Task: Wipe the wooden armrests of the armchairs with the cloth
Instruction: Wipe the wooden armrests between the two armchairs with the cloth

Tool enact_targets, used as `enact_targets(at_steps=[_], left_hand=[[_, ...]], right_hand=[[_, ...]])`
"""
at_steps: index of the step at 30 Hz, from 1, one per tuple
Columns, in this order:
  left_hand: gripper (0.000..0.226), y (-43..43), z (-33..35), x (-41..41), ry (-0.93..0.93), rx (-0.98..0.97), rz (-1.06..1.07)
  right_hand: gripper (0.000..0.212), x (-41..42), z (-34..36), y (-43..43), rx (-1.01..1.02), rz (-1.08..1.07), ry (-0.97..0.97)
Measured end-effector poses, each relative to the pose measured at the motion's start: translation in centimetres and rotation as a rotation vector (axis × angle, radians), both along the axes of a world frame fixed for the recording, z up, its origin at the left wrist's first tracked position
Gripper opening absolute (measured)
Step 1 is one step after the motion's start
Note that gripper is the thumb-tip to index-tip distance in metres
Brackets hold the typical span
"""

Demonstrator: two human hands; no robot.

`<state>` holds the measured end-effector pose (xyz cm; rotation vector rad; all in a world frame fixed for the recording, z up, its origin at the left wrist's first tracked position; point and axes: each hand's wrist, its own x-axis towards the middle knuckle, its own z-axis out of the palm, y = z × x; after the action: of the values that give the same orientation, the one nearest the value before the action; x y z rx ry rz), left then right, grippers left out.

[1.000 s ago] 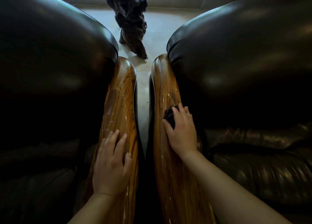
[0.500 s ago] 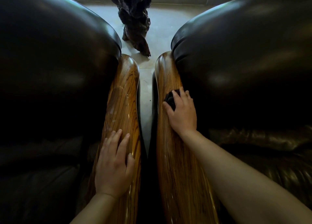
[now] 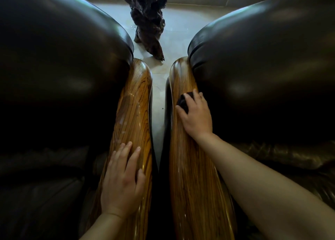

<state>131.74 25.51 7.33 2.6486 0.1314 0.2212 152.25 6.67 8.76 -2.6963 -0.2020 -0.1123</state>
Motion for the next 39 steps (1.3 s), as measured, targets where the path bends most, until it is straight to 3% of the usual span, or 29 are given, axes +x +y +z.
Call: enact_targets(at_steps=[2, 5, 7, 11, 15, 16, 19, 22, 25, 30, 32, 34, 37, 39], left_hand=[[0.056, 0.0, 0.0, -0.1, 0.019, 0.010, 0.002], [0.057, 0.0, 0.1, 0.0, 0.029, 0.008, 0.002], [0.056, 0.0, 0.0, 0.1, 0.030, 0.010, -0.002], [0.056, 0.1, 0.0, 0.2, 0.019, -0.006, 0.004], [0.056, 0.1, -0.1, 0.1, 0.010, 0.004, 0.004], [0.055, 0.1, 0.0, 0.1, 0.006, 0.003, 0.003], [0.055, 0.0, 0.0, 0.1, 0.000, -0.016, 0.002], [0.055, 0.1, -0.1, 0.2, -0.004, -0.030, -0.002], [0.055, 0.2, -0.2, 0.2, -0.002, -0.025, -0.008], [0.056, 0.2, -0.5, 0.3, -0.015, -0.013, 0.003], [0.055, 0.3, -0.5, 0.3, -0.011, -0.007, -0.002], [0.055, 0.2, -0.2, 0.3, -0.006, -0.003, -0.005], [0.056, 0.2, 0.1, 0.2, 0.013, -0.009, -0.008], [0.056, 0.3, 0.1, 0.2, 0.023, -0.010, -0.007]], right_hand=[[0.054, -2.4, -0.2, 0.4, -0.019, 0.131, -0.040], [0.048, -7.6, -0.6, -1.9, -0.081, 0.518, -0.092], [0.047, -7.2, -0.3, -3.4, -0.092, 0.592, -0.111], [0.030, -1.3, 2.9, -1.1, 0.039, 0.166, -0.142], [0.016, 2.4, 4.7, -0.9, 0.614, -0.063, 0.166], [0.021, 2.3, 4.8, -1.5, 0.596, -0.049, 0.212], [0.052, -0.1, 3.7, -3.4, 0.206, 0.072, 0.087], [0.059, -4.7, 1.6, -3.3, 0.073, 0.251, 0.057], [0.058, -5.3, -0.1, -3.0, -0.200, 0.362, -0.047], [0.057, 3.6, 1.6, -0.5, -0.195, 0.149, -0.003], [0.051, 3.0, 1.6, 0.3, -0.159, 0.181, -0.035], [0.041, -1.3, 1.1, -0.4, -0.146, 0.349, -0.107], [0.032, -9.9, -0.6, -3.4, -0.184, 0.764, -0.129], [0.031, -10.8, -1.0, -5.0, -0.204, 0.910, -0.138]])
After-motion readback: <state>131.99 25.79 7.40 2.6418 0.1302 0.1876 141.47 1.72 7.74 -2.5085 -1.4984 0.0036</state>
